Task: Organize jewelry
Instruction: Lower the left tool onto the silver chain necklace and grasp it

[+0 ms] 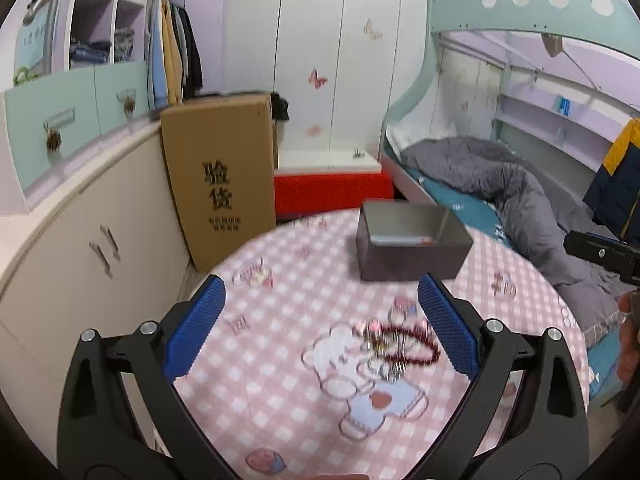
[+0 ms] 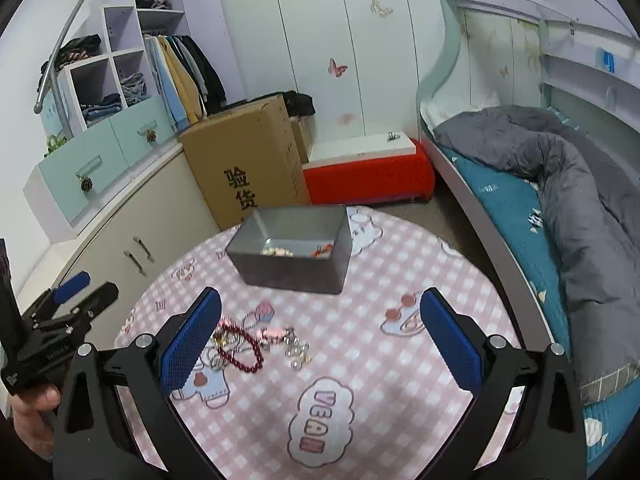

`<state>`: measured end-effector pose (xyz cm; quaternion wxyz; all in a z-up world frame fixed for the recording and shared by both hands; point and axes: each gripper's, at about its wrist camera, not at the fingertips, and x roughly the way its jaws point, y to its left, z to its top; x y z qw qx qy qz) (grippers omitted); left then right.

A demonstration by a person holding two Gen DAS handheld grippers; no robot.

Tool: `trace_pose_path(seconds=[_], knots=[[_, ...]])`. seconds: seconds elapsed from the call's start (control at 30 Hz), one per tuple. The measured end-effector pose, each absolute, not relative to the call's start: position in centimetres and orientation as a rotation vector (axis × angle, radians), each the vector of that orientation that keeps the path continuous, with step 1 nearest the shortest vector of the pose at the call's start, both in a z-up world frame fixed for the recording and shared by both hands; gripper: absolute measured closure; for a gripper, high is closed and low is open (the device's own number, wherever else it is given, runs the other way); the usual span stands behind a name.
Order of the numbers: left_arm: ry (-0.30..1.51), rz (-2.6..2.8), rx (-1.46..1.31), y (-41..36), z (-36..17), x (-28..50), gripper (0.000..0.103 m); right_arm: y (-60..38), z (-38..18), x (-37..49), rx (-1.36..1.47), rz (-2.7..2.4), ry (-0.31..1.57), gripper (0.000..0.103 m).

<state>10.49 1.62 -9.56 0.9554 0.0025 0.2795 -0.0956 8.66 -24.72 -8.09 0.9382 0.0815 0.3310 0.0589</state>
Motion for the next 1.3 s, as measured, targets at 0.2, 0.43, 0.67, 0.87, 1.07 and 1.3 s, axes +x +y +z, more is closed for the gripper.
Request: trace_pose_path(seconds=[0.2, 0.43, 0.67, 0.87, 1.07, 1.3], knots=[[0.607, -0.198, 0.038, 0.9, -11.5, 10.0, 0.008, -23.9, -9.6, 8.6, 0.112, 0.110, 0.716, 0.007], [0.679, -0.238, 0.100, -0.9, -14.3, 10.2, 0.008, -22.6, -14.7, 9.6, 0.103, 0.145, 0.868, 0.025], [0.789, -0.304, 0.220, -3.5, -18.4, 11.7, 0.008, -22.1, -16.4, 9.6, 0.107, 0.163, 0.918, 0.027], [0.889, -0.364, 0.235, -5.1, -20.9, 13.2, 0.028, -21.9, -17.7, 10.2, 0.093, 0.187, 0.956, 0.036], [0.890, -0.457, 0.191, -5.8, -20.8, 13.2, 0.076, -20.9, -18.8, 12.1, 0.070, 0.204, 0.968, 0.061], [0.903, -0.474, 0.105, -4.6, -20.4, 12.9, 0.081, -19.1, -19.8, 12.8, -0.012, 0.216, 0.954, 0.087]])
